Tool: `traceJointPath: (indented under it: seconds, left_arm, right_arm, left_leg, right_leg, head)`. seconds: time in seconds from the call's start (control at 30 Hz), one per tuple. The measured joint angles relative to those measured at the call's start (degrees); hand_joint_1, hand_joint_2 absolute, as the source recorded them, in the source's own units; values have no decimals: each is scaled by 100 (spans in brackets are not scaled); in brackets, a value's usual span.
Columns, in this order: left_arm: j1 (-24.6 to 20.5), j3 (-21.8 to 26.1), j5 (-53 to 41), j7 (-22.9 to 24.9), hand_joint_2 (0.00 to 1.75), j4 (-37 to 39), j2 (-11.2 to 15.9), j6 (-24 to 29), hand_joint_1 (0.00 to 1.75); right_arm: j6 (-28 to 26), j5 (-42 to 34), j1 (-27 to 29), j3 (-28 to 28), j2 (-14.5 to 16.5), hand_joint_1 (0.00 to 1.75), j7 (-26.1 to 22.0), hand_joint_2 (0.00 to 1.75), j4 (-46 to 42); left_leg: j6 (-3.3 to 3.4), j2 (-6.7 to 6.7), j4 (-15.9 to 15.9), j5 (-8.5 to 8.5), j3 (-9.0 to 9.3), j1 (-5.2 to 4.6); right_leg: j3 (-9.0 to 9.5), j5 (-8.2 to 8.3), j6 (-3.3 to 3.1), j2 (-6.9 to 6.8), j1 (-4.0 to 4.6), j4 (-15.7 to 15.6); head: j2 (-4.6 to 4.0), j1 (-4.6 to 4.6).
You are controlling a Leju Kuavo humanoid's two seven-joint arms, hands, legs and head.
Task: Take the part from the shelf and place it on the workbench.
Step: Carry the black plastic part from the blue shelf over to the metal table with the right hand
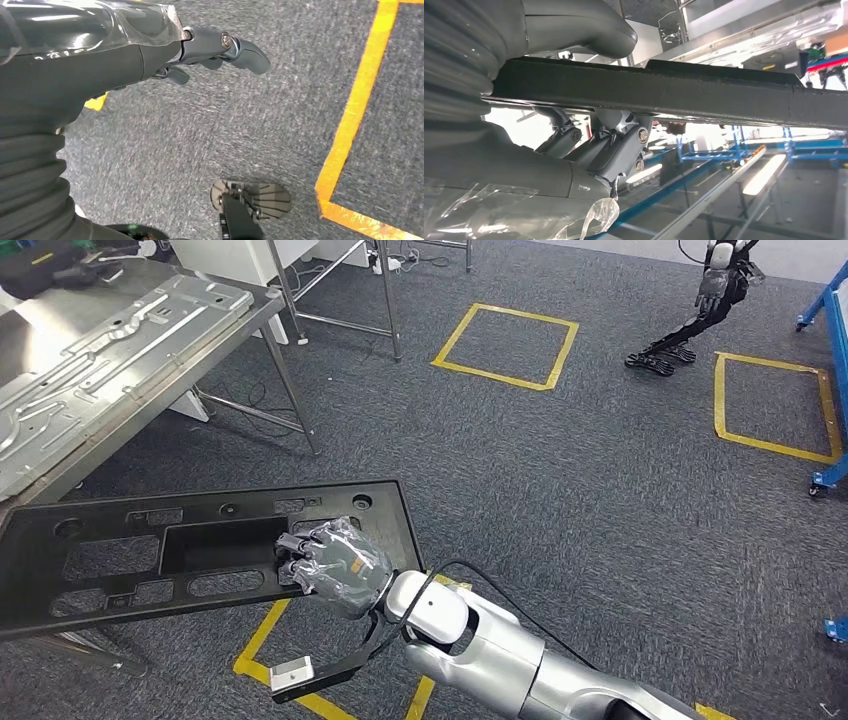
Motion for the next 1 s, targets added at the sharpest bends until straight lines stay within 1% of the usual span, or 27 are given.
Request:
traceJointPath:
  seconds: [0.03, 0.07, 0.1, 0.13, 0.17, 0.2, 0.23, 0.27, 0.3, 0.33, 0.37, 0.4, 0.43, 0.47, 0.5, 0.57, 0.6, 0.63, 0.67, 0.7, 0.73, 0.8, 0.83, 0.87, 0.93, 0.97, 1.0]
  left_arm:
    - [-4, 2, -5, -1, 175, 0, -1, 0, 0]
    - [-8, 4, -11, -1, 175, 0, -2, 0, 0]
    - [-8, 11, -15, -1, 175, 0, -2, 0, 0]
    - [-2, 22, -19, -1, 175, 0, -2, 0, 0]
    - [3, 35, -22, 3, 175, 0, -2, 0, 0]
    - [7, 49, -27, 10, 175, 0, -2, 0, 0]
    - [8, 63, -35, 16, 175, 0, -2, 0, 0]
    - [2, 74, -45, 23, 175, 0, -2, 0, 0]
    - [-6, 84, -53, 26, 175, 0, -2, 0, 0]
    - [-10, 91, -59, 25, 175, 0, -2, 0, 0]
    - [-11, 96, -62, 25, 175, 0, -2, 0, 0]
    - [-5, 97, -63, 25, 175, 0, -2, 0, 0]
    - [7, 99, -66, 25, 175, 0, -3, 1, 0]
    - [13, 101, -72, 24, 175, 1, -2, 1, 0]
    - [10, 105, -84, 21, 175, 1, -2, 2, 0]
    - [-6, 121, -117, 10, 175, 2, -7, 1, 0]
    - [-11, 129, -136, 4, 175, 2, -13, 1, 0]
    - [-8, 135, -150, -1, 175, 2, -18, 0, 0]
    - [-2, 139, -162, -4, 175, 2, -21, 0, 0]
    - [3, 141, -171, -4, 175, 2, -22, 0, 0]
    - [4, 143, -175, -3, 175, 2, -22, 0, 0]
    - [0, 151, -180, -2, 175, 2, -21, 0, 0]
    - [-1, 160, -181, -2, 175, 2, -20, 0, 0]
    - [1, 173, -181, -2, 175, 2, -20, 0, 0]
    - [17, 204, -189, -2, 175, 3, -18, 1, 0]
    - [26, 217, -197, -2, 175, 3, -19, 1, 0]
    - [28, 227, -211, -1, 175, 4, -19, 2, 0]
  right_arm:
    - [-8, -2, 0, 0, 2, 175, -7, 175, -3]
    - [-16, -4, 1, 0, 0, 175, -15, 175, -4]
    - [-22, -6, 8, 0, -2, 175, -24, 175, -4]
    - [-26, -8, 19, 0, -2, 175, -27, 175, -4]
    - [-26, -10, 29, 0, -2, 175, -27, 175, -4]
    - [-27, -13, 35, 0, -1, 175, -26, 175, -5]
    - [-29, -16, 37, 0, 4, 175, -27, 175, -7]
    - [-35, -20, 35, -1, 8, 175, -36, 175, -8]
    - [-45, -25, 33, -1, 11, 175, -51, 175, -8]
    - [-54, -29, 34, -2, 13, 175, -70, 175, -8]
    - [-61, -35, 36, -2, 12, 175, -86, 175, -8]
    - [-63, -39, 39, -2, 15, 175, -94, 175, -9]
    - [-62, -39, 42, -2, 20, 175, -93, 175, -11]
    - [-60, -38, 44, -2, 25, 175, -87, 175, -14]
    - [-58, -37, 43, -1, 27, 175, -79, 175, -17]
    - [-56, -37, 49, 0, 9, 175, -69, 175, -22]
    - [-56, -37, 57, 1, -4, 175, -66, 175, -24]
    - [-55, -35, 69, 1, -16, 175, -61, 175, -24]
    - [-52, -30, 81, 2, -22, 175, -48, 175, -24]
    - [-50, -24, 90, 4, -24, 175, -27, 175, -24]
    - [-48, -20, 95, 5, -24, 175, -6, 175, -24]
    - [-46, -16, 94, 6, -21, 175, 21, 175, -25]
    - [-47, -15, 92, 5, -19, 175, 23, 175, -26]
    - [-46, -15, 90, 4, -16, 175, 24, 175, -28]
    - [-45, -16, 89, 5, -12, 175, 26, 175, -30]
    - [-44, -19, 87, 6, -8, 175, 31, 175, -30]
    - [-42, -23, 82, 7, -5, 175, 36, 175, -30]
  left_leg:
    - [-17, 164, 382, -178, -178, -14]
    - [-30, 242, 788, -350, -368, -13]
    - [-39, 278, 1159, -484, -544, -12]
    - [-37, 291, 1350, -524, -635, -13]
    - [-26, 299, 1302, -458, -608, -16]
    - [-2, 331, 1036, -305, -469, -26]
    - [39, 424, 584, -101, -230, -49]
    - [80, 566, 139, 45, 6, -94]
    - [117, 682, -196, 142, 175, -141]
    - [143, 763, -386, 177, 265, -182]
    - [153, 765, -435, 164, 275, -210]
    - [165, 702, -446, 177, 270, -215]
    - [178, 640, -474, 195, 296, -192]
    - [193, 571, -508, 214, 329, -166]
    - [216, 508, -540, 238, 365, -137]
    - [249, 370, -565, 260, 398, -104]
    - [261, 300, -563, 263, 398, -100]
    - [262, 223, -561, 262, 399, -96]
    - [260, 142, -557, 260, 401, -87]
    - [253, 60, -549, 256, 404, -72]
    - [237, -21, -535, 247, 405, -57]
    - [175, -167, -478, 214, 377, -44]
    - [140, -222, -454, 203, 352, -46]
    - [109, -270, -444, 200, 329, -44]
    - [67, -332, -450, 211, 297, -28]
    - [46, -263, -403, 180, 264, -27]
    - [25, -141, -259, 98, 189, -31]
  right_leg:
    - [2, -7, -24, -66, 19, 1]
    - [2, -13, -40, -134, 36, 1]
    - [2, -19, -52, -205, 52, 2]
    - [4, -25, -60, -276, 65, 2]
    - [6, -29, -64, -342, 77, 2]
    - [12, -34, -67, -407, 87, 2]
    - [23, -41, -68, -466, 96, 1]
    - [32, -50, -62, -518, 112, 2]
    - [39, -58, -53, -569, 124, 0]
    - [45, -67, -39, -619, 135, -2]
    - [52, -73, -21, -672, 144, -8]
    - [67, -77, -3, -726, 143, -20]
    - [86, -101, 26, -727, 140, -16]
    - [82, -159, 56, -650, 133, 48]
    - [20, -277, 84, -526, 124, 227]
    - [-300, -630, 125, -248, 104, 937]
    - [-500, -780, 137, -190, 99, 1334]
    - [-645, -839, 148, -164, 94, 1600]
    - [-691, -785, 158, -153, 86, 1647]
    - [-616, -623, 169, -140, 71, 1445]
    - [-452, -407, 186, -87, 44, 1070]
    - [-105, -105, 218, 161, -31, 317]
    - [-17, -51, 213, 254, -50, 122]
    - [12, -52, 188, 295, -50, 49]
    - [7, -40, 104, 178, -25, 41]
    - [10, -35, 67, 120, -24, 37]
    - [12, -31, 33, 60, -27, 32]
  head:
    - [0, -1]
    - [0, -1]
    - [0, -1]
    - [0, -1]
    - [0, -1]
    - [0, -1]
    - [0, -1]
    - [0, -2]
    - [0, -1]
    - [0, -1]
    - [0, -1]
    - [0, 0]
    - [0, -1]
    - [0, 0]
    - [0, 0]
    - [0, 2]
    - [0, 2]
    - [0, 2]
    - [0, 1]
    - [0, 1]
    - [0, 1]
    - [0, 1]
    - [0, 1]
    - [0, 1]
    - [0, 0]
    - [0, -1]
    - [0, -2]
